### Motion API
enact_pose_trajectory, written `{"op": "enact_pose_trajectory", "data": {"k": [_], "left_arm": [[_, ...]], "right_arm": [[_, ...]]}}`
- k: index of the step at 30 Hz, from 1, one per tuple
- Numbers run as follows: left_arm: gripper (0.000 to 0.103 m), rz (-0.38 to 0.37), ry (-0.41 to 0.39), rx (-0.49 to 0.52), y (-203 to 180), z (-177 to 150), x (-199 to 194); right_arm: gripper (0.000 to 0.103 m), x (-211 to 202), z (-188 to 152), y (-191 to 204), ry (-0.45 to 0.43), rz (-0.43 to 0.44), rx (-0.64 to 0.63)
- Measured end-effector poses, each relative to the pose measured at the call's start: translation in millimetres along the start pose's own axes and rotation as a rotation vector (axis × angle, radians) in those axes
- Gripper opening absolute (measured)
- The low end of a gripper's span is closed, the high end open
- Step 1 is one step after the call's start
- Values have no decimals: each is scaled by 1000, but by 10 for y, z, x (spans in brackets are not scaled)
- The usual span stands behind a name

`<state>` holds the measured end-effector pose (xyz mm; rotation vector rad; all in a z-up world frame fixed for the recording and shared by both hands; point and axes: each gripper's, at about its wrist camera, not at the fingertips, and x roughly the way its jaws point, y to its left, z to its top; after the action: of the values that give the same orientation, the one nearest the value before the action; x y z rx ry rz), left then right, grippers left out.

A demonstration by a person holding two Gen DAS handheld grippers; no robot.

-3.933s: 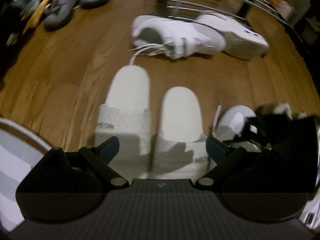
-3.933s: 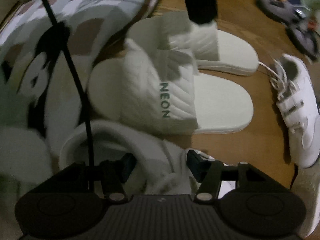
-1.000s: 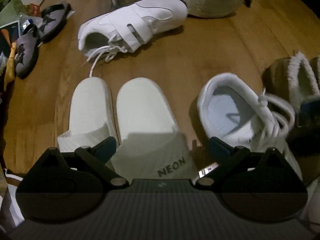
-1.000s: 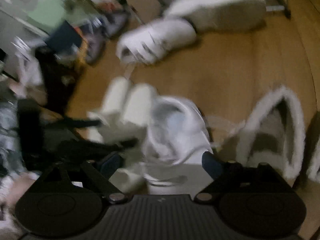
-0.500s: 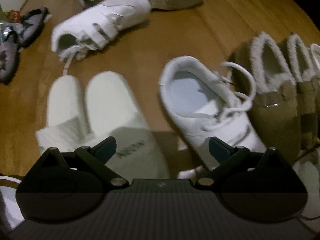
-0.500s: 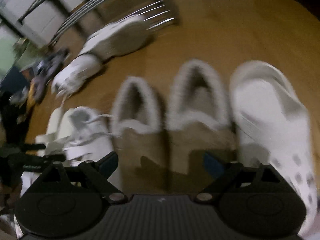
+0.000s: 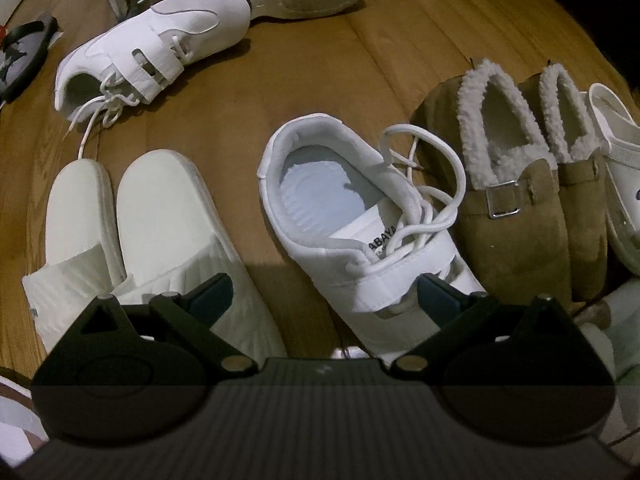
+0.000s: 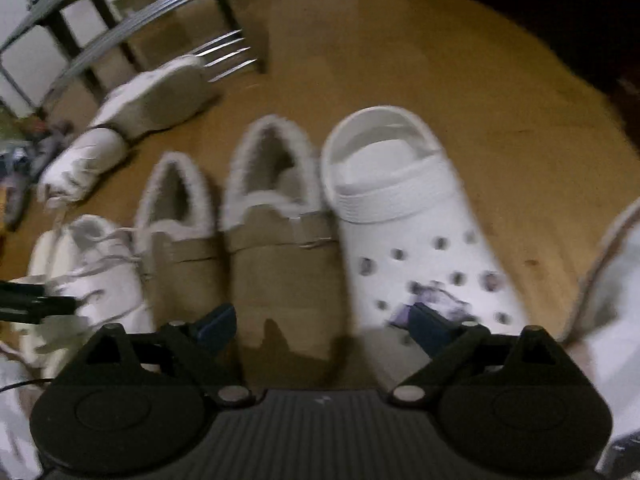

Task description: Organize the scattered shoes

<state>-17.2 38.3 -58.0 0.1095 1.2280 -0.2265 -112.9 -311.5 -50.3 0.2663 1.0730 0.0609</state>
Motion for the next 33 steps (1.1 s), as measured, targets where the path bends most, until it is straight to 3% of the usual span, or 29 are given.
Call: {"op": "enact_pose_trajectory", "data": {"k": [6, 7, 9, 10, 11, 13, 16, 18, 24, 28, 33], "left_arm": [[92, -57, -30, 62, -68, 31, 69], [91, -67, -37, 64, -72, 34, 80], [87, -126, -61, 55, -63, 53, 94], [87, -132, -66, 52, -61, 58, 98], [87, -142, -81, 47, -64, 60, 105], [87, -148, -109, 53, -100, 65, 117], [85, -209, -111, 1, -105, 133, 164], [85, -228, -117, -1, -162, 204, 193], [85, -171, -151, 98, -476, 335, 206], [85, -182, -145, 104, -523, 391, 216], [88, -217, -146, 98, -671, 561, 258]], "right_arm": [[103, 135, -2, -5, -52, -19, -46], [95, 213, 6, -23, -46, -15, -44], [101, 329, 49, -84, -26, 19, -28], [95, 329, 83, -102, -24, 48, -24], [97, 341, 131, -111, -20, 78, -17], [85, 432, 251, -95, -11, 127, 15], [83, 667, 392, -134, 57, 142, 67], [82, 708, 461, -132, 51, 180, 84], [85, 698, 585, -8, -3, 206, 28], [85, 652, 564, 35, -3, 198, 37], [85, 363, 488, 300, -66, 264, -80]]}}
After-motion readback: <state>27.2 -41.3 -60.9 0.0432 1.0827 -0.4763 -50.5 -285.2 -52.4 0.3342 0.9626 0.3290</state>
